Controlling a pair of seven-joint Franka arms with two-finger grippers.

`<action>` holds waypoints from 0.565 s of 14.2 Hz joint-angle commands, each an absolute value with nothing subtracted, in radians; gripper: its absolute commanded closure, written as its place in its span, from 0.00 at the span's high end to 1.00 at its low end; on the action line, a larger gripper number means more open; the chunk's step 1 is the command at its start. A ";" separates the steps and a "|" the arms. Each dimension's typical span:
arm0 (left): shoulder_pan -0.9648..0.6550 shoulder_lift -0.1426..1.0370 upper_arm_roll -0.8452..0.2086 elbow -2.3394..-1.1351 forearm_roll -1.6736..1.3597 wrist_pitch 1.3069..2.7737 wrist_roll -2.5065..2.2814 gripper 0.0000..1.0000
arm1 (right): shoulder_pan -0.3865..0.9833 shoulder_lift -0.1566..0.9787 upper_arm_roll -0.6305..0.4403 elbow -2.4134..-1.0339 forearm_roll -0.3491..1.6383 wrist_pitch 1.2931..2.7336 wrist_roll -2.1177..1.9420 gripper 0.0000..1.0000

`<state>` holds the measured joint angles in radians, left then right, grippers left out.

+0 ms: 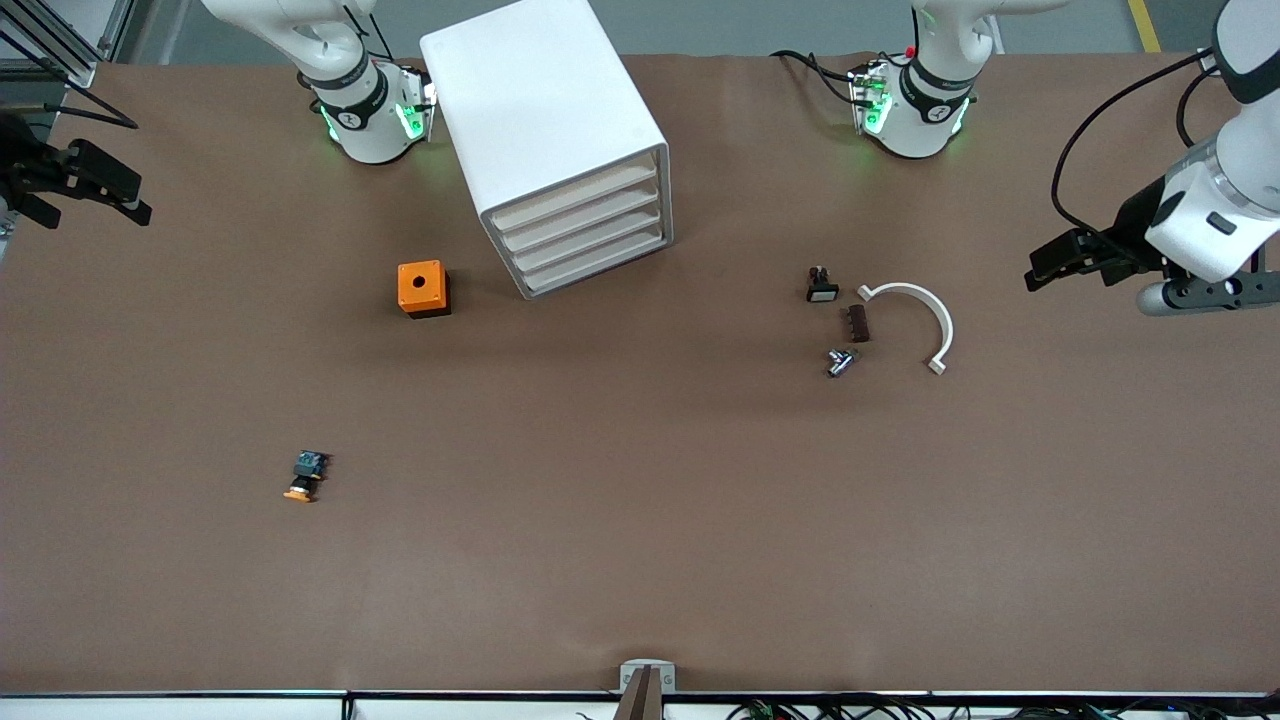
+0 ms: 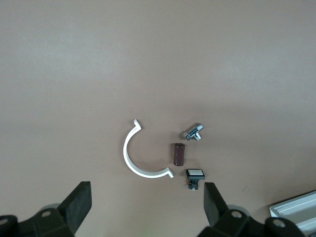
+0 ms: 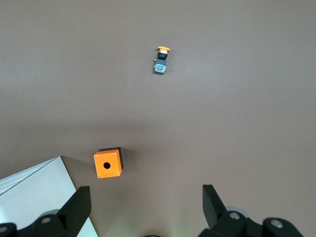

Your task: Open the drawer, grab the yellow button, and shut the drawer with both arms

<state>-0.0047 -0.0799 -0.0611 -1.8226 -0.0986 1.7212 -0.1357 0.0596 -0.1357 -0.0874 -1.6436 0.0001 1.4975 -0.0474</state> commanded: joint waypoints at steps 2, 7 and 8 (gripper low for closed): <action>-0.034 -0.156 -0.026 -1.931 -0.083 1.799 -0.106 1.00 | 0.063 -0.141 -0.094 -1.611 0.011 1.477 -0.041 1.00; -0.023 -0.167 -0.020 -1.896 -0.075 1.806 -0.103 1.00 | 0.061 -0.132 -0.094 -1.603 0.012 1.476 0.003 1.00; -0.014 -0.167 -0.020 -1.879 -0.075 1.802 -0.101 1.00 | 0.061 -0.130 -0.094 -1.603 0.011 1.476 -0.006 1.00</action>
